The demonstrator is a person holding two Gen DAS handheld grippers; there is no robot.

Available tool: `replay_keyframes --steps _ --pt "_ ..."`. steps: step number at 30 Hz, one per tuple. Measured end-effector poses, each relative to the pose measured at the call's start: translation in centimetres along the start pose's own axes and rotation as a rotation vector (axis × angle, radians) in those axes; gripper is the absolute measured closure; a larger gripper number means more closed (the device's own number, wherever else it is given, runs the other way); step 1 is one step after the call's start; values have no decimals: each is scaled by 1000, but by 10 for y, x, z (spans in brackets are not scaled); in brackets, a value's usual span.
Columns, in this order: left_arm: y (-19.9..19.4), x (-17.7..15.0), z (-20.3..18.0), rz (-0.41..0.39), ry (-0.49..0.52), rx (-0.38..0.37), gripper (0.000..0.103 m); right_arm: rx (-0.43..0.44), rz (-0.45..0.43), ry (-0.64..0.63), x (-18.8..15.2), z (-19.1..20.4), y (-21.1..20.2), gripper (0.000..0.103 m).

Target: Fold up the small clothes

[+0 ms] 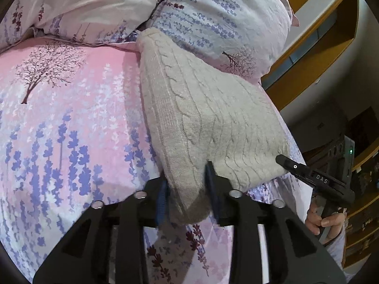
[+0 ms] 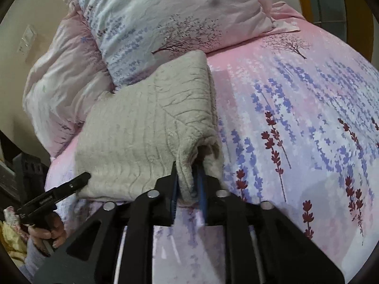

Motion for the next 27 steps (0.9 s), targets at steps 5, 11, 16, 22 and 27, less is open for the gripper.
replay_keyframes --steps 5,11,16,22,27 --pt "-27 17 12 -103 -29 62 15 78 -70 92 23 -13 -24 29" --pt "-14 46 22 -47 -65 71 10 174 14 224 68 -28 -3 22" --pt "11 58 20 -1 -54 126 10 185 101 302 88 -33 37 22" --pt "31 65 11 24 -30 140 10 173 151 289 92 -28 60 25" --pt "40 72 5 28 -1 151 10 189 156 272 92 -22 66 30"
Point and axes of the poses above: each gripper's, at about its wrist camera, not at the fingertips, and y roughly the way its jaws point, z to its left, x to its top, the point moved 2 cm from there along y, roughly the way its jaws point, and after that the axes turned 11 degrees about y, right-handed, at the moved point
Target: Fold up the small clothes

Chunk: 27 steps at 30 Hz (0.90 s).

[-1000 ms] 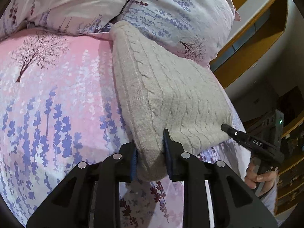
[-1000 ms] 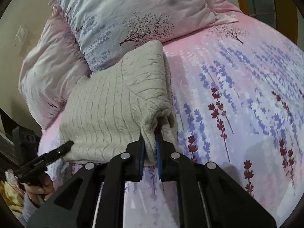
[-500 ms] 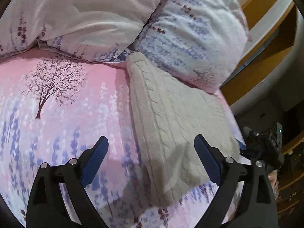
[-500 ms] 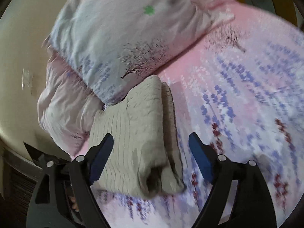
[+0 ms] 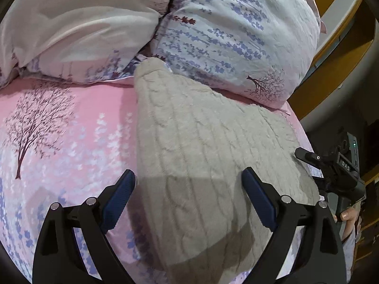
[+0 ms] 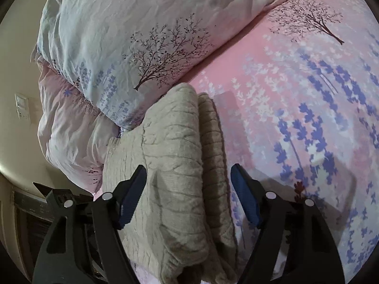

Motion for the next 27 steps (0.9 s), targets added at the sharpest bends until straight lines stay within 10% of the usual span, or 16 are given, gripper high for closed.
replay_keyframes --steps 13,18,27 --pt "14 5 -4 -5 -10 -43 16 7 34 -51 -2 5 11 45" --pt "8 4 1 -45 -49 -86 39 56 62 -42 -4 1 15 72" --pt "-17 3 8 -106 -53 -171 64 137 8 -105 -20 34 1 79"
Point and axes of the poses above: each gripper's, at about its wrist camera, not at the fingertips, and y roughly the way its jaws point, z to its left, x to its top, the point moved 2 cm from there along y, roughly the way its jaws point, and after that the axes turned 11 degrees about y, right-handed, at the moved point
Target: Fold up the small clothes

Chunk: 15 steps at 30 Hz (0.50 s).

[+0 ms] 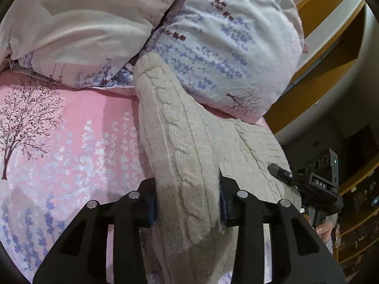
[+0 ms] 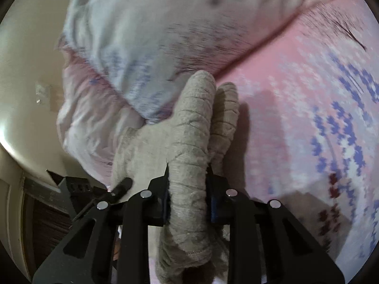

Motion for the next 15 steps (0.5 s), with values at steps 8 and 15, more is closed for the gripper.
replay_keyframes --steps 8,15 --pt "-86 -9 20 -65 82 95 64 1 20 -255 -41 72 34 80" --pt "-85 -24 98 32 -69 172 53 -175 46 -287 -75 72 94 77"
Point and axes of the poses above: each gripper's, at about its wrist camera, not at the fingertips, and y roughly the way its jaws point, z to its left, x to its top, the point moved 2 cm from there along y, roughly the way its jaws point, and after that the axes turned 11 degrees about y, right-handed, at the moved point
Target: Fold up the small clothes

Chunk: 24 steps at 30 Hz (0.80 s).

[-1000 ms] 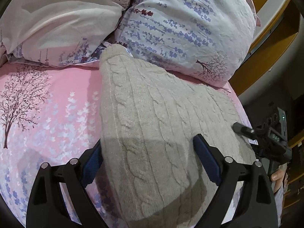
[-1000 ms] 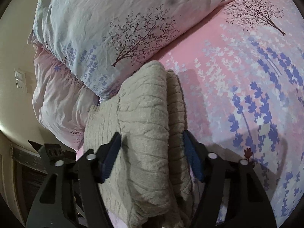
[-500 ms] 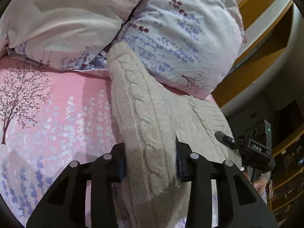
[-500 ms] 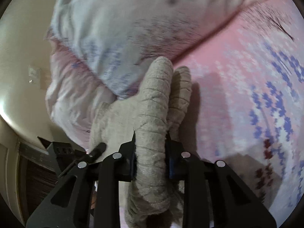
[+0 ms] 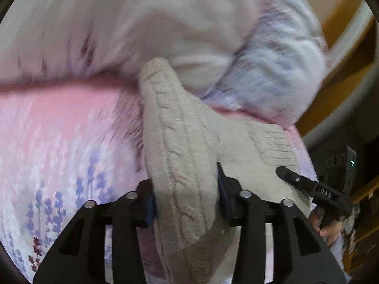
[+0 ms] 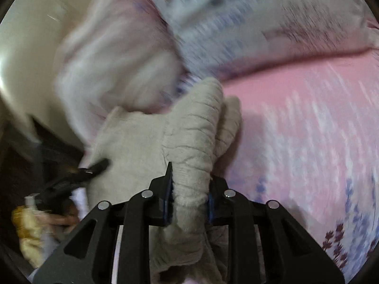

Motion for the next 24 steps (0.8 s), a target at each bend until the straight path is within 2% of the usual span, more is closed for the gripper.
replay_keyframes --steps 2,4,6,8,10,13,15,17,19,24 --pt "4 -3 6 -16 -30 -17 44 14 4 38 -1 -6 2 73" --pt "1 -3 3 -21 -18 11 36 14 28 64 3 -10 -2 67" --pt "-10 -2 -5 -54 36 95 35 3 3 73 8 -13 -15 62" --pt "-31 -3 -20 -147 124 214 35 1 -75 88 15 -16 -33 61" --pt "-43 -2 -37 -212 197 258 35 16 -100 103 23 -19 -40 61" --pt "-46 -1 -64 -235 319 249 33 3 -58 92 22 -18 -33 62" --pt "-35 0 -78 -202 387 219 33 -2 -40 52 18 -12 -22 91" --pt "-23 2 -80 -152 393 192 34 -47 -73 29 18 -10 -19 94" --pt "-4 6 -75 -82 352 143 37 -76 -80 51 20 -12 -12 95" --pt "12 14 -65 -51 287 103 41 -121 -53 78 30 -19 9 94"
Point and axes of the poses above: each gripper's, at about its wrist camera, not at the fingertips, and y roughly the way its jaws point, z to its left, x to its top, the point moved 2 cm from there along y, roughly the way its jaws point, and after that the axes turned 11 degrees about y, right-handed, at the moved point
